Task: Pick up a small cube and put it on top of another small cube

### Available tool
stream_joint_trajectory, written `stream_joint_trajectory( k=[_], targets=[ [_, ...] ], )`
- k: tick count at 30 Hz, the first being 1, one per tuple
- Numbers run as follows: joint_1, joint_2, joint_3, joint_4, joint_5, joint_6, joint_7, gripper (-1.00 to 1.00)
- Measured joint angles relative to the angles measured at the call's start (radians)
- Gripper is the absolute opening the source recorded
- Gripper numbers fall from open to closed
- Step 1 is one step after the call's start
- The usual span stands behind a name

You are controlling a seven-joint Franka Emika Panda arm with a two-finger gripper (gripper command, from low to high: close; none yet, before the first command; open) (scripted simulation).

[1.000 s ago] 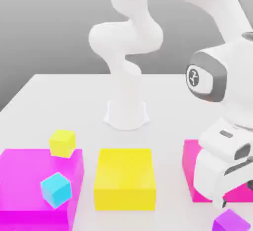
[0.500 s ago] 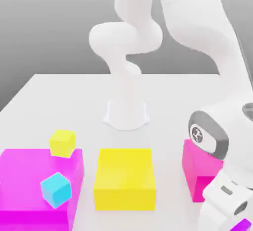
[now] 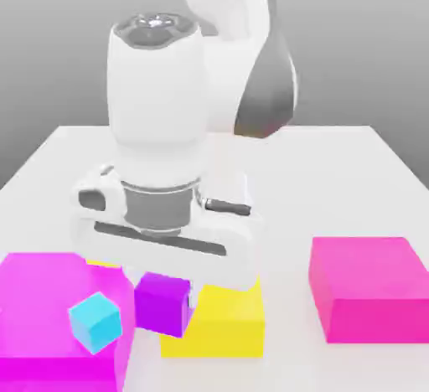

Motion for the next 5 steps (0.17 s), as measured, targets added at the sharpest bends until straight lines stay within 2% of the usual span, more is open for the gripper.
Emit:
stream_joint_trajectory(
  k=[1,2,5],
  targets=[
    [-0.006,0.019,-0.003,-0.013,0.009,0.031,0.012,-1.00],
    [-0.008,0.038,-0.003,-0.022,0.015,0.060,0.017,1.00],
    [-0.008,0.038,-0.003,-0.022,0.015,0.060,0.017,1.00]
  ],
)
